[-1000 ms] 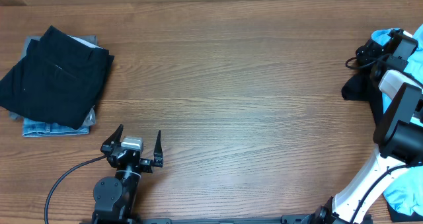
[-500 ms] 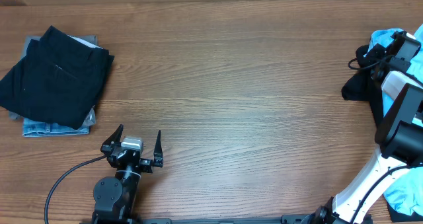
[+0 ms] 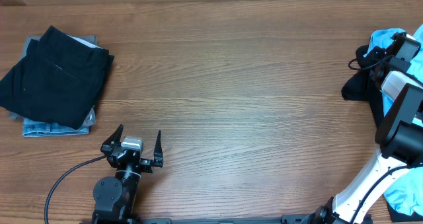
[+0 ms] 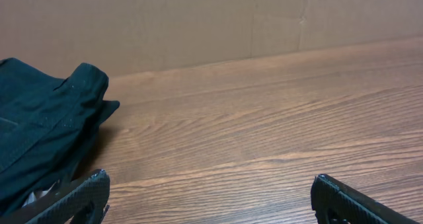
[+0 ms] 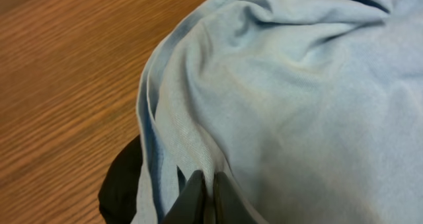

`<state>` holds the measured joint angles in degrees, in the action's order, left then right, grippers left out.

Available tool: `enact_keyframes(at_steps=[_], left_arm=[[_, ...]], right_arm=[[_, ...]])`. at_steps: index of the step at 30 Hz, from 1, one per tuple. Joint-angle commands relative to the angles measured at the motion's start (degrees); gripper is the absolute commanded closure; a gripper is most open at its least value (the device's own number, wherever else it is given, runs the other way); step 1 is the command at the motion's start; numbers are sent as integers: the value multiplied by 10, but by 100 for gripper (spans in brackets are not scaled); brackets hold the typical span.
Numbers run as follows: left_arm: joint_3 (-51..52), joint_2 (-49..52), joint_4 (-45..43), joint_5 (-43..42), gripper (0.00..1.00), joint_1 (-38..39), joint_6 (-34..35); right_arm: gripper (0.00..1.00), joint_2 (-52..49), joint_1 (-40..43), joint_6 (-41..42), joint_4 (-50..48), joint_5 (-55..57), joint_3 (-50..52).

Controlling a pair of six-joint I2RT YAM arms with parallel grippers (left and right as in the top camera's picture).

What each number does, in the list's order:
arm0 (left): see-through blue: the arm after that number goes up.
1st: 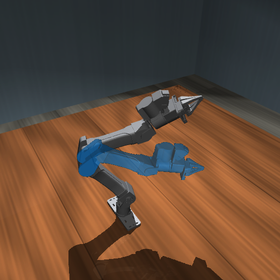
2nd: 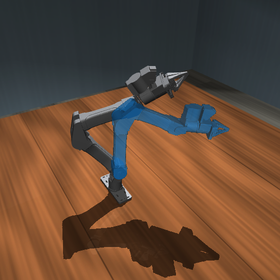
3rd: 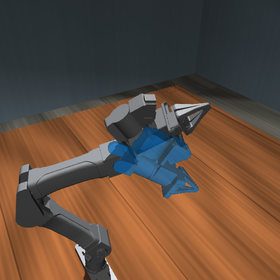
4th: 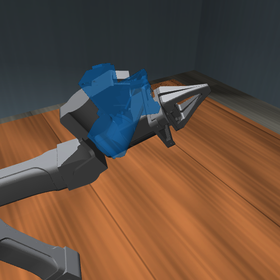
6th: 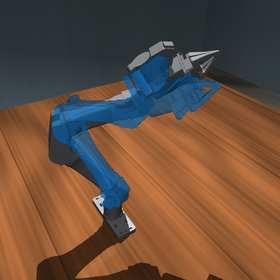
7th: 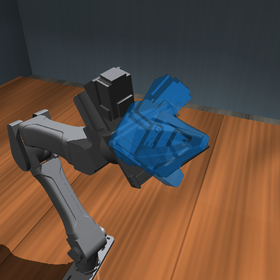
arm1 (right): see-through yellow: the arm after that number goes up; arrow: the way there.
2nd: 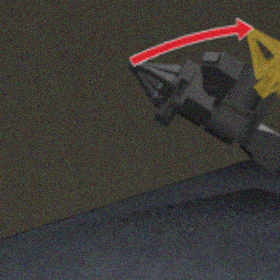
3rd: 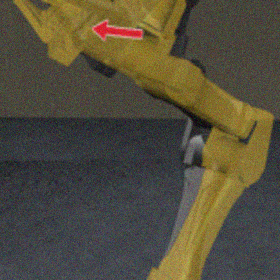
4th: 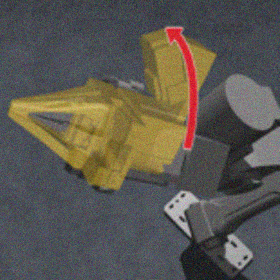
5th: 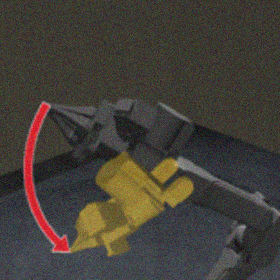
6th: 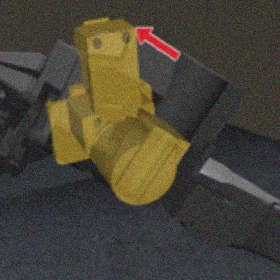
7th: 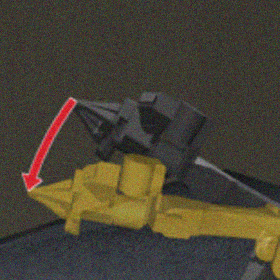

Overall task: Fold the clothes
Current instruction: 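Grasp the light-blue shirt edge with the right gripper, then pull the light-blue shirt leftward to the table center with right gripper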

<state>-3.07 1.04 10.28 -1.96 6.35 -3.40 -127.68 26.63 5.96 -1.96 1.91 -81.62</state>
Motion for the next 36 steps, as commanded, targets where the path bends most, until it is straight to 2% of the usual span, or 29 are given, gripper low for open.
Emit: enact_keyframes(at_steps=[1,17,25,30,36], left_arm=[[1,2,2,-6,0,2,-9],[1,2,1,-6,0,2,-9],[1,2,2,-6,0,2,-9],[1,2,2,-6,0,2,-9],[1,2,1,-6,0,2,-9]], right_arm=[[96,42,2,0,-1,2,-9],[96,265,2,2,55,1,-10],[96,409,-20,2,143,-40,-10],[96,486,-101,2,191,-95,-10],[96,498,-295,78,235,-106,-9]])
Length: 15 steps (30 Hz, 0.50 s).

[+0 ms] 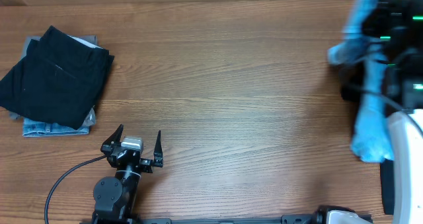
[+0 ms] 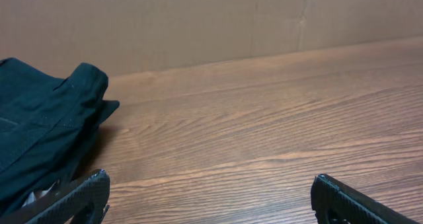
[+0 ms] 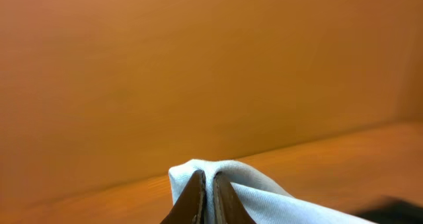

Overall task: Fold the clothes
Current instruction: 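Pull the light-blue shirt leftward to the table center with right gripper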

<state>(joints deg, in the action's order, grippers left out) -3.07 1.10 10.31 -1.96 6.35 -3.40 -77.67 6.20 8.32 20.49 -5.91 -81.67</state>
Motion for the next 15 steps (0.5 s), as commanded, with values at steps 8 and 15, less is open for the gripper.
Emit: enact_keyframes(at_steps=[8,15], left_arm=[[1,2,1,-6,0,2,-9],[1,2,1,-6,0,2,-9]], right_arm=[[96,-70,-323,113,-18,-18,-9],[96,-144,-430,121,-44,44,-9]])
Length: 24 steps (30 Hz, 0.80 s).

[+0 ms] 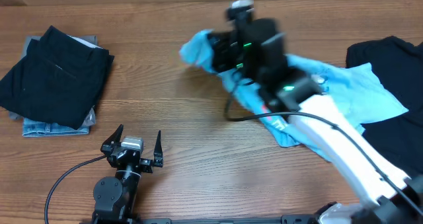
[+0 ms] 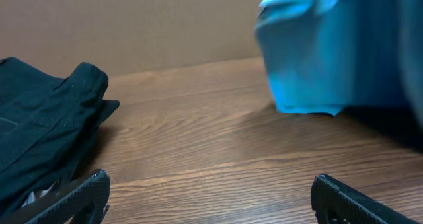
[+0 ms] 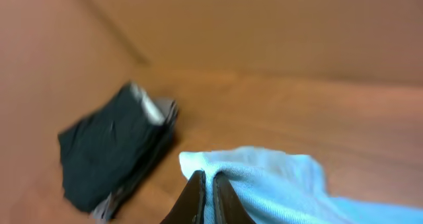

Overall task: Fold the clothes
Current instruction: 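Pull the light-blue shirt leftward to the table center with right gripper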

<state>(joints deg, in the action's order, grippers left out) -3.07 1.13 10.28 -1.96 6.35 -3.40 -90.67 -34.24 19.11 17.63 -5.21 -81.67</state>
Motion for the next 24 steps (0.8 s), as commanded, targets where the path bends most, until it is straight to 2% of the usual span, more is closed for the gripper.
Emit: enact_keyframes(at_steps=[1,6,13,24], left_arm=[[1,2,1,-6,0,2,-9],[1,2,1,-6,0,2,-9],[1,2,1,-6,0,2,-9],[1,2,-12,-15,0,2,-9]], right_arm=[[96,-16,-32,13,-16,37,-9],[96,-12,-54,14,-8,36,-9],[96,-12,-54,21,69,37,-9],[96,-9,-54,21,96,36,-9]])
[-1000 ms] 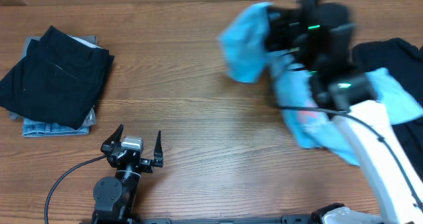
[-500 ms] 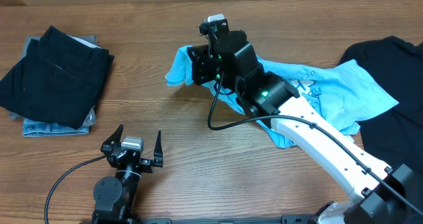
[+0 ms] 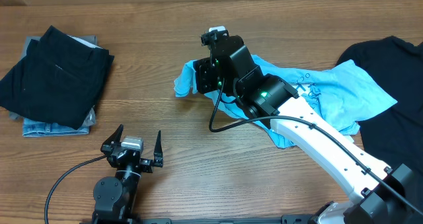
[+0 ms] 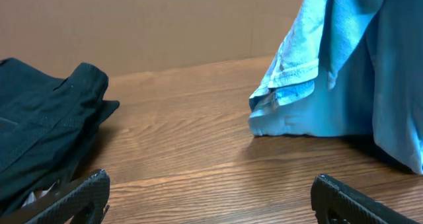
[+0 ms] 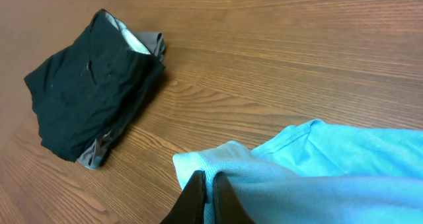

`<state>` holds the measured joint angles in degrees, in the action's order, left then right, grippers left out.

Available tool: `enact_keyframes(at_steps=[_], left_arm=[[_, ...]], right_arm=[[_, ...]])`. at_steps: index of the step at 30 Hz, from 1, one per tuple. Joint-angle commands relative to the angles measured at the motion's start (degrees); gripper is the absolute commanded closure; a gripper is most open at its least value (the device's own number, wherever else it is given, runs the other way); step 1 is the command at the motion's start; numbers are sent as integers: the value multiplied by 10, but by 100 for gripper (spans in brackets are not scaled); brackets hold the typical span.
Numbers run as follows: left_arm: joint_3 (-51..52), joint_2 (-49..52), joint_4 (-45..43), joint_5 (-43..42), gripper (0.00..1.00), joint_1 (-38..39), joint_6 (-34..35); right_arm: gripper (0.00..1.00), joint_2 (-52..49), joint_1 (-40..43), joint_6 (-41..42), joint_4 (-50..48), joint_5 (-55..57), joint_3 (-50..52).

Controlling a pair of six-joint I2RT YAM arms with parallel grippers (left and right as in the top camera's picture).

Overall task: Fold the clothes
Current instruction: 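Pull the light-blue shirt leftward to the table center with right gripper, then move the left gripper to the shirt corner near the right gripper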

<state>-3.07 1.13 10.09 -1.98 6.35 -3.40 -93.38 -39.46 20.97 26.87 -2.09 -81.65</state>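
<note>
A light blue shirt (image 3: 310, 85) lies stretched across the middle and right of the table, its left end lifted. My right gripper (image 3: 205, 69) is shut on that left end, seen pinched between the fingers (image 5: 206, 194) in the right wrist view. The shirt's hanging edge (image 4: 291, 92) touches the wood. A black garment (image 3: 390, 98) lies at the far right. My left gripper (image 3: 132, 151) rests open near the front edge, its fingertips (image 4: 86, 191) with only bare wood between them.
A folded stack (image 3: 56, 78) of dark trousers over jeans sits at the far left, also seen as the stack (image 5: 92, 78) in the right wrist view. A brown wall (image 4: 165, 19) bounds the table's far side.
My right gripper, still shut on the blue shirt, has come down lower and slightly left of centre. The shirt now lies spread more on the table. The left arm has not moved.
My right gripper was shut on the blue shirt in the pile at the far right. Then it held the shirt raised at the right edge. Then it was over the table's middle with the shirt trailing, and now the shirt lies across the middle.
</note>
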Motion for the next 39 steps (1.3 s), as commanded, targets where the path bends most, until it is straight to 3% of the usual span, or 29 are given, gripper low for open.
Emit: enact_keyframes(at_steps=[1,4,5,7,9,13,16,21,26,30,33,35,39], left_arm=[[1,2,-21,-28,0,2,-6],[-8,2,-42,-132,0,2,8],[-24,3,-31,-172,0,2,41],[-67,11,26,-192,0,2,114],[-115,30,97,-192,0,2,141],[-236,129,243,-186,0,2,101],[-320,219,301,-170,0,2,84],[-495,437,410,-156,0,4,39],[-530,575,371,-194,0,30,34],[-530,673,299,-305,0,34,17],[-530,727,253,-405,6,35,8],[-530,736,241,-384,6,42,9],[-530,724,230,-221,12,88,27]], right_arm=[[96,19,-2,3,5,5,-9],[96,21,-2,3,9,5,-9],[96,21,-2,3,9,5,-9],[96,22,-2,3,7,5,-9],[96,24,-2,3,7,5,-9],[96,35,-2,3,6,5,-13],[96,46,-2,3,7,4,-17],[96,78,-2,19,2,-12,-18],[96,97,-2,33,-1,-23,-18],[96,100,-2,33,-11,-27,-18],[96,100,-2,32,-15,-27,-18],[96,100,-2,31,-15,-27,-18],[96,100,-2,31,-15,-25,-18]])
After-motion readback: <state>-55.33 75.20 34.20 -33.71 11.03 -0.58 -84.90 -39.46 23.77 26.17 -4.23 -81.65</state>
